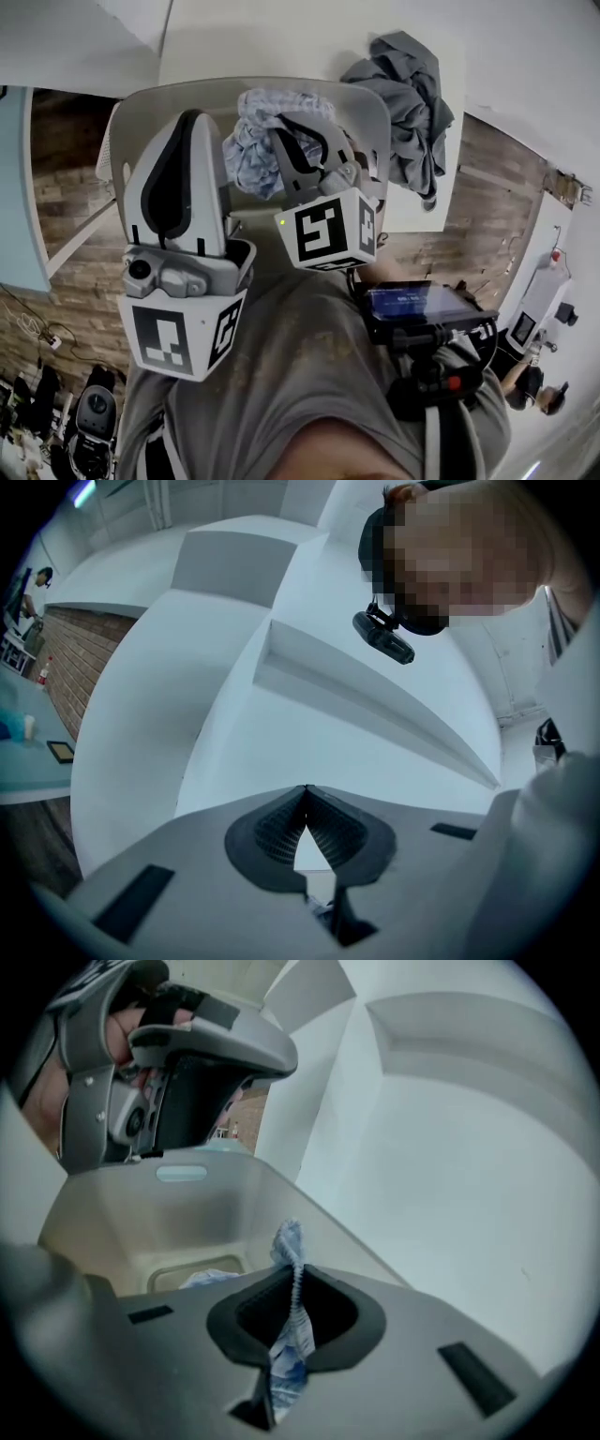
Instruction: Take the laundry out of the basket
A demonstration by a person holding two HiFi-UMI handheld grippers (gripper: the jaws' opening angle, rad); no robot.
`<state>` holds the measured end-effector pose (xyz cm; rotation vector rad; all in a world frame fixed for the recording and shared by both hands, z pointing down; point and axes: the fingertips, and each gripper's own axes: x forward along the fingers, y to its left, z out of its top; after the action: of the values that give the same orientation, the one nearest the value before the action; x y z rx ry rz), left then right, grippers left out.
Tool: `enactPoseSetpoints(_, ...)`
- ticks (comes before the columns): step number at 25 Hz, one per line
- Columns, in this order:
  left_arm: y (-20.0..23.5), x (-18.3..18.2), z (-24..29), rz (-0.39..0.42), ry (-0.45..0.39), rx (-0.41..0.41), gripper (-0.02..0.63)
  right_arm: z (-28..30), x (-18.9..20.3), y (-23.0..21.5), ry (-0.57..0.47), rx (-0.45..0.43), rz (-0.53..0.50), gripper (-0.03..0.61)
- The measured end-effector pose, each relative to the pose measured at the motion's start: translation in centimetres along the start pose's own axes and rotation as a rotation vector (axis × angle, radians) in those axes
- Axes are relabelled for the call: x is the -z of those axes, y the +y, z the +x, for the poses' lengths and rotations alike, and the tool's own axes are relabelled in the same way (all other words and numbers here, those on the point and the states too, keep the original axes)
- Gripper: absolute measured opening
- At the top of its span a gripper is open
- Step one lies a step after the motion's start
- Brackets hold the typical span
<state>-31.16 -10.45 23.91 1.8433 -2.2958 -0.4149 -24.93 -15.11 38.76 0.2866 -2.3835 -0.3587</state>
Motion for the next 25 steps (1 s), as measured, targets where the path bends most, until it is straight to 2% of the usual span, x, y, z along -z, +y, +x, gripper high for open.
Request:
enactPoseSetpoints(7,-3.3,-1.7,-1.7,0.038,-0.043,0.011,0.009,-5.3,-5.3,-2.9,-0.233,0.077,0.034,0.031)
enactPoseSetpoints(11,-5.7,-3.8,-3.2,0.091,-0.098,0.016,0.009,-9.6,-8.6,-5.2,-0.379,0.123,0.059,0.029)
enactPoseSetpoints(16,-9.0,-5.5,-4.3,0.131,-0.163,0.065,0.009,-15.7,-11.8,-9.6,-0.521,0.261,0.035,0.029)
enactPoseSetpoints(20,-11.3,-5.8,-5.1,0.133,-0.196,0.107,0.008,-20.8,-12.1,-13.0,-0.577,0.382,0.021,0.028)
enactPoseSetpoints(25,-14.1,-5.5,-4.7,0.12,-0.203,0.185,0.009,-27.0,-10.0,-16.7,-0.566,0.548,0.022,0.028)
